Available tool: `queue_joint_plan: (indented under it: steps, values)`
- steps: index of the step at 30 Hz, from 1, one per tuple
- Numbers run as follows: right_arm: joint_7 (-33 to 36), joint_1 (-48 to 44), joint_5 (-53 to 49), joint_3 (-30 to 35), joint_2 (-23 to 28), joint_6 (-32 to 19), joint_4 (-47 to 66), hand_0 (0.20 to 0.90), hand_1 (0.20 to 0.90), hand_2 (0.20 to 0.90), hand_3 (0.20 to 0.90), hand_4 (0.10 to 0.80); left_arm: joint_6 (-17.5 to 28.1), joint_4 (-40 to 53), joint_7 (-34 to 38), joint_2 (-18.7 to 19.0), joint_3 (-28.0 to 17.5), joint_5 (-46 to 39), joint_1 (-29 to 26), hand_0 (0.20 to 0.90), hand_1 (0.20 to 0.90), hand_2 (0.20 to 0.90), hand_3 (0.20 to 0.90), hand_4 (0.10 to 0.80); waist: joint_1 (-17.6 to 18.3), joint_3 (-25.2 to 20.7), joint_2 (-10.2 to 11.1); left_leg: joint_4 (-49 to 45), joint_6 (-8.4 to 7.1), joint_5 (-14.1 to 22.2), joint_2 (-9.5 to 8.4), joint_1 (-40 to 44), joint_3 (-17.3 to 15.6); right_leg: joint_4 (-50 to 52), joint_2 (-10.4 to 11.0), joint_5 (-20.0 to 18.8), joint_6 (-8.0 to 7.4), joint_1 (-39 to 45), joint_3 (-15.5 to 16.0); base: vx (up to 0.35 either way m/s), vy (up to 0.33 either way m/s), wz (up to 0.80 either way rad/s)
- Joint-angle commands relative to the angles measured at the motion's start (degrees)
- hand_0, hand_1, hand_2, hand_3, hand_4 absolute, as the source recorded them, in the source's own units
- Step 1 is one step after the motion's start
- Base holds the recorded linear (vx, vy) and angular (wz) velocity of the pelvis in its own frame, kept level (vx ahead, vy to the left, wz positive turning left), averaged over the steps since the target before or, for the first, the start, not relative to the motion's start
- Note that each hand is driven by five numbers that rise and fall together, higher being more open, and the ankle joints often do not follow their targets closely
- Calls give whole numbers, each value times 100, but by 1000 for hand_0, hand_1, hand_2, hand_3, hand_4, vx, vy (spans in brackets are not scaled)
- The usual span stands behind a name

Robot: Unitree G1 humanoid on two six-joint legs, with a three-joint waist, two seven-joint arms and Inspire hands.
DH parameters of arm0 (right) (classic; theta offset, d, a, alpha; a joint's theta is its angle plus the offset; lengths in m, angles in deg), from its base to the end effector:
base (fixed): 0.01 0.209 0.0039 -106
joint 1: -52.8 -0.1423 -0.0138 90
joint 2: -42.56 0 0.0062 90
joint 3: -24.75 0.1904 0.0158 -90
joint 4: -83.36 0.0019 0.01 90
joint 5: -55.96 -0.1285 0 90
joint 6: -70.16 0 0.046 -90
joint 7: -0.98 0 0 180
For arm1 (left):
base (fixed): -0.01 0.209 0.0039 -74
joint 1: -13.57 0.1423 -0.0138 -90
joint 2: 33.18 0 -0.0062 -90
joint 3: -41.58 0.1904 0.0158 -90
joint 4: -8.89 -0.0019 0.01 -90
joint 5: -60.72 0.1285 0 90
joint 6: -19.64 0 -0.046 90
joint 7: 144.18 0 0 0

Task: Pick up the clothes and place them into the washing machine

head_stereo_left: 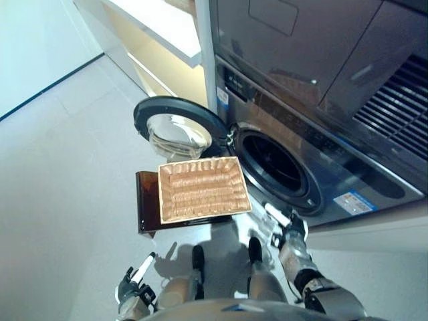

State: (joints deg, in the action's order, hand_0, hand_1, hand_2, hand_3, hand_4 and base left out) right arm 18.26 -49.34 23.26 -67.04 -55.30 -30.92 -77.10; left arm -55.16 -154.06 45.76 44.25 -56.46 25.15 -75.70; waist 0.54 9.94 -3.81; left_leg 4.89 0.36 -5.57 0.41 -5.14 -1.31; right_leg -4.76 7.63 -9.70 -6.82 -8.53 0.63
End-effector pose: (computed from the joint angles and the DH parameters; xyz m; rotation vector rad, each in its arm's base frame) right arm 0.1511 -0.1949 -0.0925 0.1957 0.8370 -0.6217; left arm 0.0637 0.1863 -0.1195 -0.4013 0.9840 0.7663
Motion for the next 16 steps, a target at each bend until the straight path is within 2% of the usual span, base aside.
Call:
queue_joint_plan:
  steps: [1,5,7,12,16]
  values:
    - [-96,-128,236,259,146,-169,-47,900,900,900,900,800,92,-329,-9,492,62,216,-230,900,900,900,900,800,-85,-231,78,11,-459,305,-15,180,-86,16,272,381,-250,330,-83,50,-20,1]
    - [8,73,1005,150,241,-6,-326,900,900,900,900,800,43,-464,68,523,66,427,-255,900,900,900,900,800,-50,-413,179,11,-435,368,15,443,-51,17,236,468,-228,639,-49,98,-43,3]
    - [5,260,2034,-233,327,206,-378,900,900,900,900,800,11,-468,33,513,76,608,-235,900,900,900,900,800,-48,-528,256,11,-425,412,36,597,-3,-1,229,524,-220,827,-20,71,-42,5]
    - [-22,332,2601,-292,475,408,-661,900,900,900,900,800,-153,-621,-73,515,150,998,-252,900,900,900,900,800,-42,-673,311,11,-415,446,62,753,50,-2,192,588,-207,999,23,33,-44,13]
    - [-273,585,2849,-464,554,348,-364,900,900,900,900,800,-189,-610,-273,575,194,1305,-190,900,900,900,900,800,-6,-731,356,11,-410,449,83,860,43,29,164,616,-189,1076,-11,3,-8,2]
